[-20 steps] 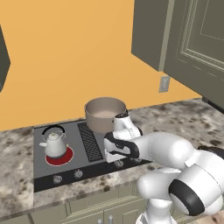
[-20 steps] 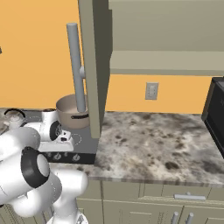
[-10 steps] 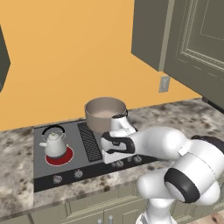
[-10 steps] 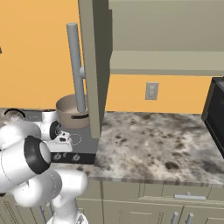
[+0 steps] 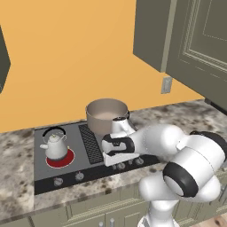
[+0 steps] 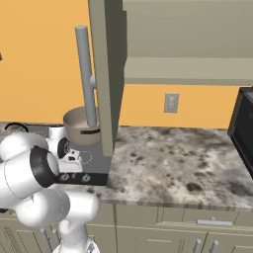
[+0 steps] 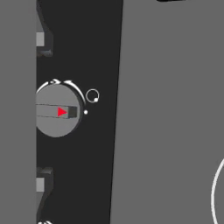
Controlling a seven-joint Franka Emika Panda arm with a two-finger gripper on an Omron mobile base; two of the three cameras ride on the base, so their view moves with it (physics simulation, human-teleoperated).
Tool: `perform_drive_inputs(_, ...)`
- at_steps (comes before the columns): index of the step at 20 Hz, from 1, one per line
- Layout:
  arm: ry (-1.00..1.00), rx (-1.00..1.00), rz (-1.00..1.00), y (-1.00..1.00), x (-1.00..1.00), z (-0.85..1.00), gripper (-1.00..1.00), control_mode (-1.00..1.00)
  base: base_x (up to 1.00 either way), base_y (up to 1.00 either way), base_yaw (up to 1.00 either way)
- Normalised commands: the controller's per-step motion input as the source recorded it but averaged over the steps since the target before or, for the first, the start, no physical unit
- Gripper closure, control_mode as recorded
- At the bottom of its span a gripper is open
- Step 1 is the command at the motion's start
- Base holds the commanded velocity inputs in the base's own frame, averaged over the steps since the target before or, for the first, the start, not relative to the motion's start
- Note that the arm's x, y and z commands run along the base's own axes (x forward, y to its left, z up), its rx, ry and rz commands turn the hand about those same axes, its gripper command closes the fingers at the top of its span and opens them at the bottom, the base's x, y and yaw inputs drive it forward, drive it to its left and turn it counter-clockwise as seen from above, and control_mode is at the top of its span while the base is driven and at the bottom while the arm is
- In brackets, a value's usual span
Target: Pick the kettle from the cabinet and place it on a stove burner. Then pick the pot from the counter and place it on another stove burner. Finally, turn both burners on.
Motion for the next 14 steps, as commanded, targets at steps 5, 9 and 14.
perform_drive_inputs(5, 0.00, 0.00, -0.02, 0.00, 0.00, -0.16, 1.00, -1.00, 0.00, 0.00, 0.00)
perform_drive_inputs(9, 0.00, 0.00, -0.01, 0.00, -0.02, -0.11, 1.00, -1.00, 0.00, 0.00, 0.00)
perform_drive_inputs(14, 0.00, 0.00, 0.00, 0.00, -0.08, -0.13, 1.00, -1.00, 0.00, 0.00, 0.00)
